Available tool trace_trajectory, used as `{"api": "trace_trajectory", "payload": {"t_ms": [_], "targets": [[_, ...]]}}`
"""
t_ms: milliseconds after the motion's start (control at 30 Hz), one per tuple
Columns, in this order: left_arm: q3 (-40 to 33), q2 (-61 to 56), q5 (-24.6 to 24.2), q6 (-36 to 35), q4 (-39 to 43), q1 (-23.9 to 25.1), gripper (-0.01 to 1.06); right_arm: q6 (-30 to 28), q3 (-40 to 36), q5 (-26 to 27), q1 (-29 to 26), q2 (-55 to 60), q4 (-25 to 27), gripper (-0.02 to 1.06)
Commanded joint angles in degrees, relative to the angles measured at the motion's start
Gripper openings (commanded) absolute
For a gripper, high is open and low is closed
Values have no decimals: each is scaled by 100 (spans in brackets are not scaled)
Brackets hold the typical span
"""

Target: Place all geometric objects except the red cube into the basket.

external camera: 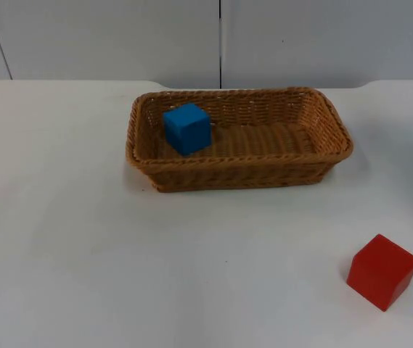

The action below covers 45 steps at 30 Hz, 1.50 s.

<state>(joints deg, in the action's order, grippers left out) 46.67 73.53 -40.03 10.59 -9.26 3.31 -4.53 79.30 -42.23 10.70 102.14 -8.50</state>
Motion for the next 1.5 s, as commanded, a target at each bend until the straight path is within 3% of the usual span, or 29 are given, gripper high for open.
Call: {"api": "trace_trajectory", "payload": {"t_ms": [0, 133, 200, 367, 467, 700, 933, 1200, 1267, 1333, 1367, 1467], "targets": [[-31, -56, 33, -28, -74, 20, 105, 22, 27, -72, -35, -208, -18, 0], [-31, -56, 33, -28, -74, 20, 105, 22, 27, -67, -22, -273, 74, 0], [-31, -56, 49, -28, -72, 20, 105, -60, 40, 116, 43, -244, 531, 0], [-31, -56, 63, -28, -142, 20, 105, -131, 268, 131, 542, -6, 618, 0], [-31, -56, 89, -28, -209, 20, 105, -131, 584, 46, 854, 287, 618, 0], [-31, -56, 99, -28, -222, 20, 105, -131, 2175, -547, 1548, 1697, 759, 0], [-31, -56, 104, 0, -136, 20, 105, -88, 3200, -449, 1570, 2764, 759, 0], [-31, -56, 156, 0, -121, 20, 105, 30, 3264, 5, 1523, 3242, 760, 2], [-31, -56, 145, 0, -121, 20, 105, 30, 3264, 68, 1523, 3356, 760, 11], [-31, -56, 145, 0, -121, 20, 105, 30, 3253, 118, 1523, 3424, 759, 28], [-31, -56, 145, 0, -121, 20, 105, 30, 3253, 118, 1523, 3424, 759, 28], [-31, -56, 155, 0, -98, 20, 105, 30, 3253, 158, 1523, 3486, 771, 58]]}}
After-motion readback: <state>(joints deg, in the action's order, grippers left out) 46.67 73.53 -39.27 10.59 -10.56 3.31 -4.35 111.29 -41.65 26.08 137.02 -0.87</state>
